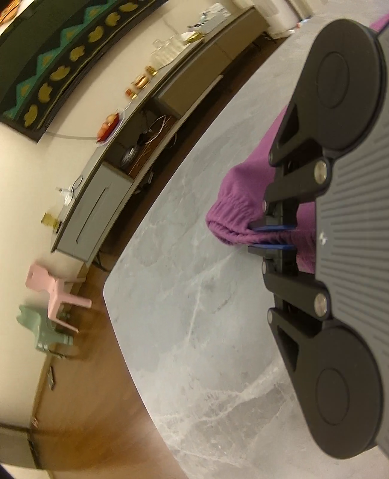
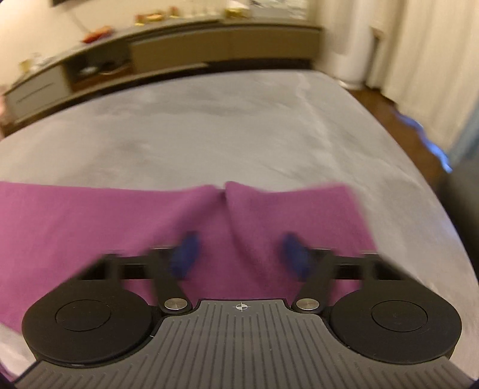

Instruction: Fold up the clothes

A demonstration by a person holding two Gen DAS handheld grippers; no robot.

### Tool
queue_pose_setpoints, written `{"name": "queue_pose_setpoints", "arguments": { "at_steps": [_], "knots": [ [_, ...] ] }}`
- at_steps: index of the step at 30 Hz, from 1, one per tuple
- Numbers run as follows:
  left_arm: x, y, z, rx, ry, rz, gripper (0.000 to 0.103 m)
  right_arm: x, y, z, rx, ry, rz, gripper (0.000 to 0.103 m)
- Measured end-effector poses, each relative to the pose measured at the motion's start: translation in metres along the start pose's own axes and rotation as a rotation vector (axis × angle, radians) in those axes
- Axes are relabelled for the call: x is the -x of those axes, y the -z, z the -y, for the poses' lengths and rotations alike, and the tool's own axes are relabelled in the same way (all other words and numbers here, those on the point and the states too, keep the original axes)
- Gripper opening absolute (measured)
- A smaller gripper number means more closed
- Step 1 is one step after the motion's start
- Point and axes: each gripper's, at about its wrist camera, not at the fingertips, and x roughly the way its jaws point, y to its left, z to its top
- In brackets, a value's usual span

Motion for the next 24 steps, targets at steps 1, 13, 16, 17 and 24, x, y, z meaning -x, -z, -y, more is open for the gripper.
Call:
{"name": "queue_pose_setpoints", "arguments": {
  "at_steps": [1,13,16,17,24],
  "knots": [
    [0.0,0.0,0.002,-0.008,-0.007,0.007,0.008,-0.001,-0.004,-0.009,0.023,0.006,0.013,0.0],
    [-0.022,-0.014,-0.018,0.041,-0.099,0.038,0.008,-0.027,-0.093,-0.027,0.087,0.13,0.151,0.003],
    [-0.035,-0.015,-0.026,0.05,-0.105,-0.012,0.01,-0.051,-0.09,-0.016,0.059,0.134,0.076,0.04],
    [-0.037,-0.015,-0.028,0.053,-0.105,-0.02,0.011,-0.042,-0.086,-0.008,0.017,0.144,0.131,0.044],
    [-0.033,-0.011,-0.014,-0.023,-0.104,-0.014,0.023,-0.023,-0.031,0.012,-0.005,0.082,0.132,0.037]
  ]
}}
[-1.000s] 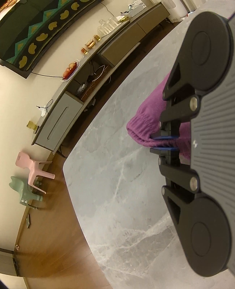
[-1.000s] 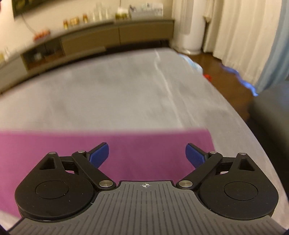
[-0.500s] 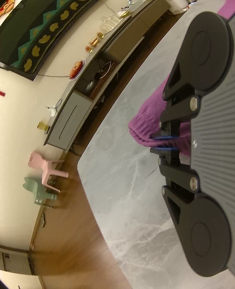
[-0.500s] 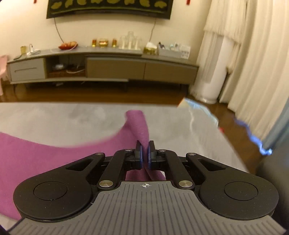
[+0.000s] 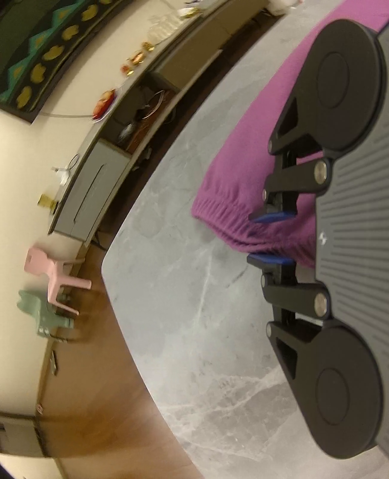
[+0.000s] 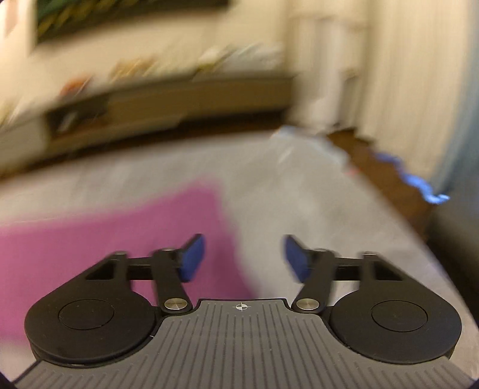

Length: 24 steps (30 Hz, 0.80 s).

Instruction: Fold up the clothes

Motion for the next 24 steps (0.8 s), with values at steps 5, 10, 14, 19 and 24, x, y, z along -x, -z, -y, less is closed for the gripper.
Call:
{"name": "queue_pose_setpoints", "arguments": {
  "at_steps": [5,10,14,19,24],
  "knots": [
    [0.001,0.003,-0.013,0.012,-0.104,0.022,0.033,-0.008,-0.003,0.014,-0.11,0.044,-0.032,0.041],
    [0.02,-0.004,-0.027,0.089,-0.072,0.034,0.038,-0.01,-0.015,0.04,-0.278,-0.045,0.015,0.082],
    [0.031,-0.009,-0.017,0.072,-0.03,0.038,0.042,-0.017,-0.011,0.012,-0.095,-0.08,-0.014,0.002],
    [0.047,-0.013,-0.008,0.057,0.029,0.052,0.046,0.04,-0.017,-0.071,0.457,0.0,0.246,0.001],
    [0.063,-0.008,0.007,-0.013,0.06,0.046,0.047,0.03,-0.001,-0.078,0.596,0.145,0.199,0.003]
  ]
}}
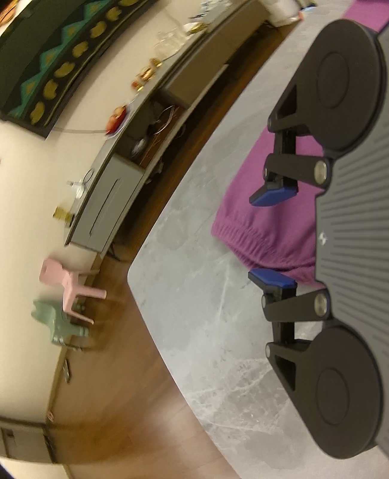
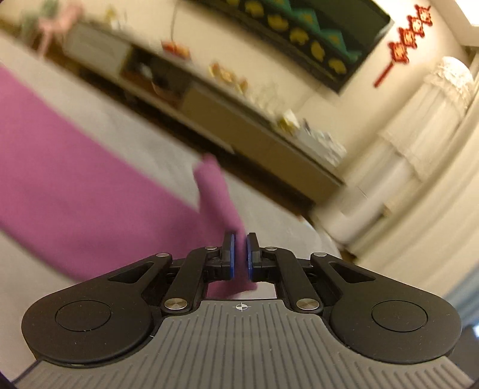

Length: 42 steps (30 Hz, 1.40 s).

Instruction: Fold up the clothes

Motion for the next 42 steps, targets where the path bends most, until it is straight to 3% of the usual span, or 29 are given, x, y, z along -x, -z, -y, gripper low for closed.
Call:
{"name": "queue_pose_setpoints", "arguments": {
  "at_steps": [2,3,4,6,8,10,12,13,17,19,21,24,27,31,32,33,34,35,39,41,42],
  "knots": [
    [0.006,0.003,0.006,-0.037,0.012,-0.007,0.047,-0.013,0.013,0.009,-0.068,-0.002,-0.088,0.018],
    [0.011,0.005,0.008,-0.05,0.02,-0.007,0.047,-0.018,0.019,0.018,-0.143,-0.027,-0.121,0.04],
    [0.016,0.006,0.01,-0.064,0.028,-0.005,0.048,-0.016,0.024,0.035,-0.275,-0.077,-0.112,0.066],
    [0.026,0.011,0.013,-0.095,0.039,0.006,0.053,-0.016,0.038,0.073,-0.597,-0.182,-0.095,0.08],
    [0.033,0.016,0.014,-0.12,0.04,0.009,0.054,-0.019,0.056,0.113,-0.955,-0.286,-0.084,0.08],
    [0.036,0.021,0.014,-0.13,0.035,-0.003,0.054,-0.034,0.084,0.134,-1.216,-0.327,-0.141,0.078],
    [0.038,0.027,0.015,-0.13,0.031,-0.019,0.054,-0.05,0.104,0.139,-1.34,-0.344,-0.186,0.075],
    [0.038,0.029,0.016,-0.131,0.033,-0.031,0.054,-0.056,0.103,0.137,-1.32,-0.338,-0.182,0.073],
    [0.043,0.039,0.02,-0.173,0.012,-0.047,0.055,-0.071,0.064,0.123,-0.996,-0.257,-0.169,0.073],
    [0.045,0.045,0.023,-0.203,-0.008,-0.047,0.058,-0.076,0.047,0.104,-0.781,-0.232,-0.224,0.061],
    [0.045,0.049,0.024,-0.228,-0.031,-0.051,0.06,-0.073,0.038,0.09,-0.585,-0.062,-0.256,0.062],
    [0.041,0.055,0.026,-0.26,-0.056,-0.059,0.061,-0.067,0.045,0.099,-0.558,0.088,-0.321,0.061],
    [0.037,0.067,0.033,-0.32,-0.012,-0.095,0.066,-0.052,0.053,0.109,-0.585,0.099,-0.347,0.062],
    [0.019,0.096,0.045,-0.466,-0.007,-0.151,0.07,0.005,0.044,0.129,-0.728,-0.015,-0.272,0.065],
    [0.012,0.103,0.044,-0.503,-0.029,-0.16,0.059,0.022,0.038,0.131,-0.751,-0.055,-0.241,0.067],
    [0.005,0.108,0.041,-0.539,-0.063,-0.165,0.029,0.04,0.032,0.13,-0.766,-0.105,-0.205,0.075],
    [0.0,0.11,0.035,-0.554,-0.087,-0.168,0.015,0.064,0.029,0.125,-0.771,-0.166,-0.166,0.083],
    [0.0,0.103,0.025,-0.518,-0.094,-0.161,0.005,0.085,0.031,0.118,-0.764,-0.228,-0.141,0.085],
    [0.042,0.047,-0.047,-0.181,-0.066,-0.067,0.005,0.161,0.063,0.077,-0.731,-0.432,-0.129,0.089],
    [0.059,0.03,-0.083,-0.046,-0.046,-0.04,0.005,0.187,0.084,0.053,-0.691,-0.464,-0.166,0.089],
    [0.057,0.032,-0.094,-0.025,-0.046,-0.054,0.005,0.197,0.093,0.042,-0.665,-0.481,-0.173,0.09]
  ]
}}
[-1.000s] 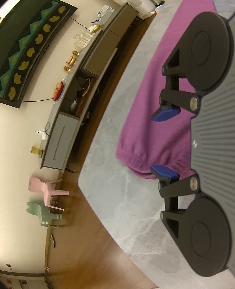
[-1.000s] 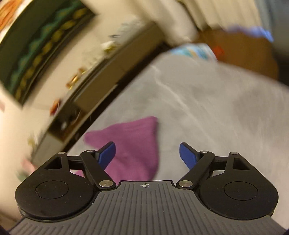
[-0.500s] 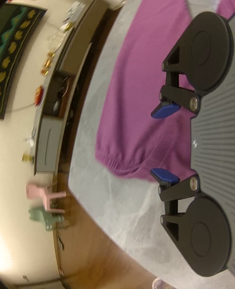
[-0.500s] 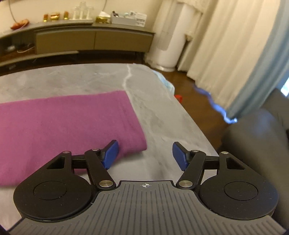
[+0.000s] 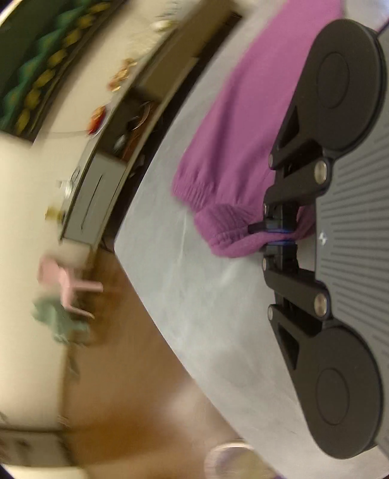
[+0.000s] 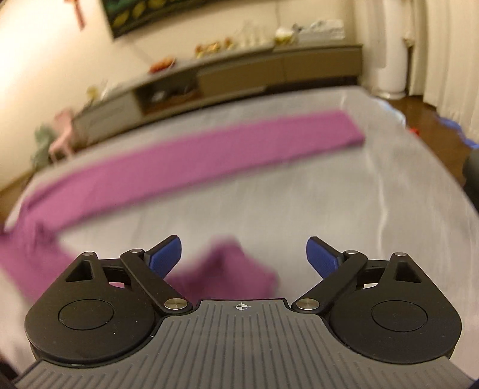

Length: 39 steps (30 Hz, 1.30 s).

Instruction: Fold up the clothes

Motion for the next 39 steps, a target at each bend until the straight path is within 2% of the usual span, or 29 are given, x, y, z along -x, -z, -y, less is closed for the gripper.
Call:
{"name": "queue_pose_setpoints", "arguments": {
  "at_steps": [4,5,7,9,10,11,12,13,14,15,17,20,21,22,24,25,26,29,31,36,38,39],
  "knots": [
    [-0.016,0.015,-0.024,0.082,0.013,-0.088,0.006,-0.005,0.046,-0.026,0.154,-0.053,-0.107,0.091],
    [-0.019,0.018,-0.025,0.096,0.028,-0.099,0.006,-0.004,0.051,-0.034,0.185,-0.072,-0.104,0.09],
    [-0.019,0.025,-0.024,0.105,0.043,-0.102,0.006,-0.003,0.06,-0.05,0.243,-0.106,-0.099,0.091],
    [-0.015,0.033,-0.027,0.119,0.058,-0.072,0.008,-0.009,0.066,-0.057,0.268,-0.073,-0.103,0.088],
    [-0.015,0.04,-0.031,0.137,0.057,-0.066,0.008,-0.013,0.066,-0.057,0.264,-0.041,-0.112,0.073],
    [-0.014,0.044,-0.034,0.164,0.07,-0.064,0.007,-0.017,0.066,-0.056,0.259,-0.01,-0.12,0.065],
    [-0.014,0.045,-0.037,0.2,0.098,-0.069,0.007,-0.02,0.065,-0.056,0.255,0.021,-0.129,0.04],
    [-0.013,0.045,-0.039,0.236,0.126,-0.073,0.007,-0.023,0.064,-0.055,0.249,0.051,-0.131,0.002],
    [-0.011,0.043,-0.04,0.242,0.128,-0.067,0.007,-0.021,0.056,-0.051,0.238,0.08,-0.1,0.002],
    [-0.009,0.041,-0.039,0.215,0.097,-0.05,0.006,-0.017,0.048,-0.048,0.234,0.113,-0.061,0.002],
    [-0.007,0.038,-0.044,0.214,0.079,-0.035,0.006,0.002,0.031,-0.049,0.292,0.216,0.117,0.002],
    [-0.007,0.039,-0.053,0.244,0.079,-0.041,0.006,0.052,0.019,-0.05,0.329,0.271,0.483,0.004],
    [-0.007,0.04,-0.054,0.246,0.076,-0.048,0.006,0.054,0.022,-0.046,0.31,0.38,0.542,0.015],
    [-0.008,0.041,-0.055,0.247,0.072,-0.055,0.006,0.048,0.025,-0.038,0.282,0.472,0.536,0.048],
    [-0.01,0.043,-0.053,0.251,0.069,-0.065,0.006,0.026,0.028,-0.008,0.156,0.569,0.374,0.076],
    [-0.01,0.044,-0.051,0.251,0.068,-0.068,0.006,0.017,0.028,0.015,0.025,0.546,0.26,0.068],
    [-0.008,0.044,-0.05,0.252,0.069,-0.068,0.006,0.017,0.028,0.031,-0.096,0.487,0.215,0.065],
    [-0.005,0.043,-0.046,0.252,0.08,-0.058,0.006,0.024,0.036,0.063,-0.356,0.283,0.206,0.067],
    [-0.003,0.042,-0.041,0.241,0.087,-0.051,0.006,0.02,0.036,0.061,-0.369,0.228,0.202,0.075],
    [-0.007,0.042,-0.036,0.233,0.079,-0.05,0.006,-0.013,0.025,0.03,-0.356,0.005,0.113,0.082],
    [-0.007,0.043,-0.035,0.228,0.077,-0.051,0.006,-0.034,0.017,0.027,-0.399,-0.023,0.062,0.082],
    [-0.008,0.043,-0.034,0.222,0.075,-0.051,0.007,-0.045,0.015,0.027,-0.42,0.003,0.037,0.08]
  ]
}}
